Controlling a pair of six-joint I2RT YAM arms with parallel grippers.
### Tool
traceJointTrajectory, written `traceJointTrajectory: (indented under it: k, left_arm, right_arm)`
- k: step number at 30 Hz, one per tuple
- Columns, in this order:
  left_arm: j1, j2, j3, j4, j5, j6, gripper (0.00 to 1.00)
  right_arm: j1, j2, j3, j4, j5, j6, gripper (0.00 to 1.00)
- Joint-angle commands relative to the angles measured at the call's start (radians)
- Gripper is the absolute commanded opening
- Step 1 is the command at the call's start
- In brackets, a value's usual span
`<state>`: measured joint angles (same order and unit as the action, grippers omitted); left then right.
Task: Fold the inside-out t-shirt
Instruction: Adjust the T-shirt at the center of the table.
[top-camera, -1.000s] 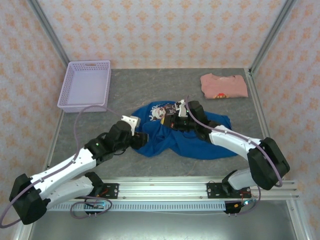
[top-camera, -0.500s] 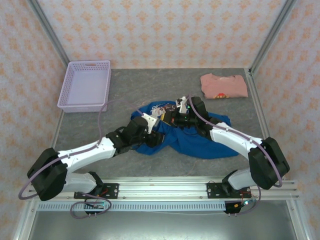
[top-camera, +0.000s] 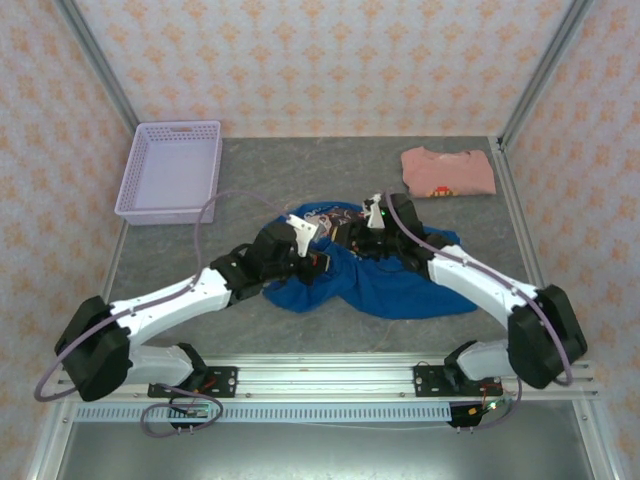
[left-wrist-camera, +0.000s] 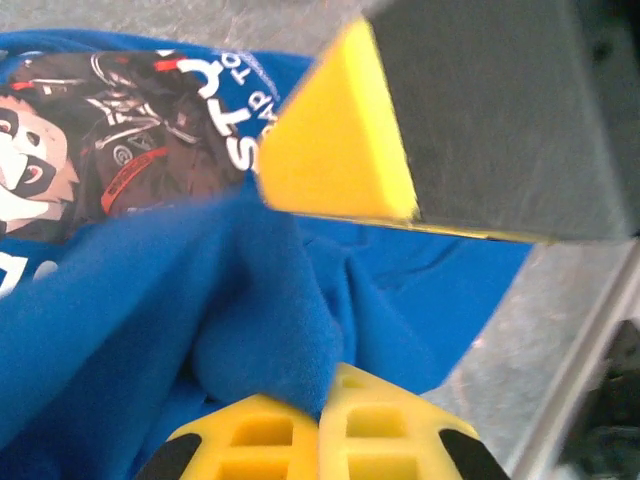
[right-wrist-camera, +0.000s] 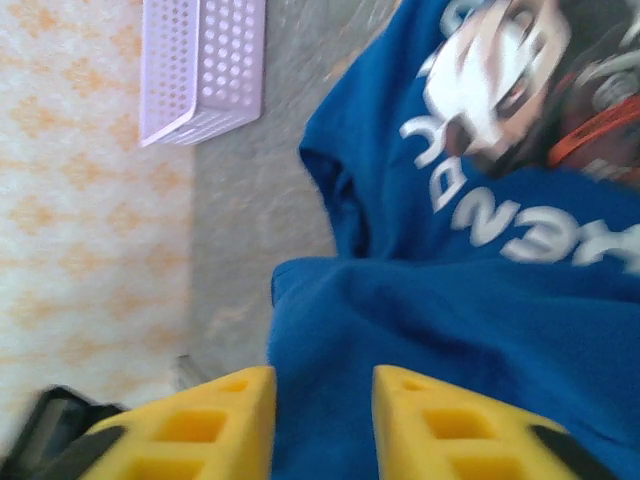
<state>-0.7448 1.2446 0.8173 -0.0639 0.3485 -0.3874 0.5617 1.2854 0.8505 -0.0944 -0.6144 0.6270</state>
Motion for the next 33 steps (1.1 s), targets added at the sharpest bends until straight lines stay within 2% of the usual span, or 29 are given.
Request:
traceJointTrajectory:
  k: [1, 5, 8, 11, 14, 15, 16, 17, 19, 20, 24, 29, 31, 33]
  left_arm:
    - [0.020, -0.075, 0.104, -0.124, 0.044, -0.172, 0.00]
    - [0.028, -0.070, 0.188, -0.243, 0.045, -0.286, 0.00]
    - [0.030, -0.055, 0.236, -0.280, 0.075, -0.335, 0.00]
    - [0.033, -0.042, 0.284, -0.335, 0.075, -0.354, 0.00]
    - [0.034, -0.045, 0.308, -0.344, 0.105, -0.364, 0.00]
    - [0.033, -0.048, 0.313, -0.352, 0.107, -0.365, 0.00]
    - [0.033, -0.051, 0.317, -0.360, 0.106, -0.361, 0.00]
    - [0.034, -0.054, 0.322, -0.374, 0.101, -0.354, 0.00]
    - [0.044, -0.063, 0.329, -0.402, 0.092, -0.342, 0.00]
    - [0.055, -0.066, 0.328, -0.403, 0.100, -0.346, 0.00]
    - [0.094, -0.065, 0.329, -0.388, 0.185, -0.373, 0.00]
    - [0.096, -0.024, 0.374, -0.431, 0.250, -0.362, 0.00]
    - [0.096, -0.013, 0.386, -0.448, 0.257, -0.361, 0.00]
    - [0.096, -0.006, 0.395, -0.458, 0.260, -0.361, 0.00]
  right_arm:
    - [0.003, -0.185, -0.037, -0.131, 0.170, -0.263, 0.41]
    - [0.055, -0.296, -0.164, -0.071, 0.139, -0.339, 0.48]
    - [0.148, -0.323, -0.208, 0.002, 0.149, -0.387, 0.52]
    - [0.205, -0.289, -0.213, 0.068, 0.175, -0.410, 0.53]
    - [0.230, -0.193, -0.201, 0.124, 0.198, -0.398, 0.53]
    - [0.235, -0.161, -0.196, 0.134, 0.224, -0.384, 0.51]
    - [0.236, -0.141, -0.196, 0.140, 0.247, -0.372, 0.42]
    - [0.236, -0.134, -0.198, 0.142, 0.257, -0.375, 0.29]
    - [0.236, -0.154, -0.203, 0.092, 0.307, -0.382, 0.07]
    - [0.234, -0.172, -0.201, 0.034, 0.356, -0.390, 0.00]
    - [0.201, -0.221, -0.166, -0.234, 0.533, -0.360, 0.00]
    - [0.205, -0.270, -0.090, -0.395, 0.573, -0.409, 0.33]
    - [0.219, -0.324, -0.078, -0.392, 0.555, -0.484, 0.41]
    - [0.239, -0.383, -0.098, -0.330, 0.487, -0.544, 0.46]
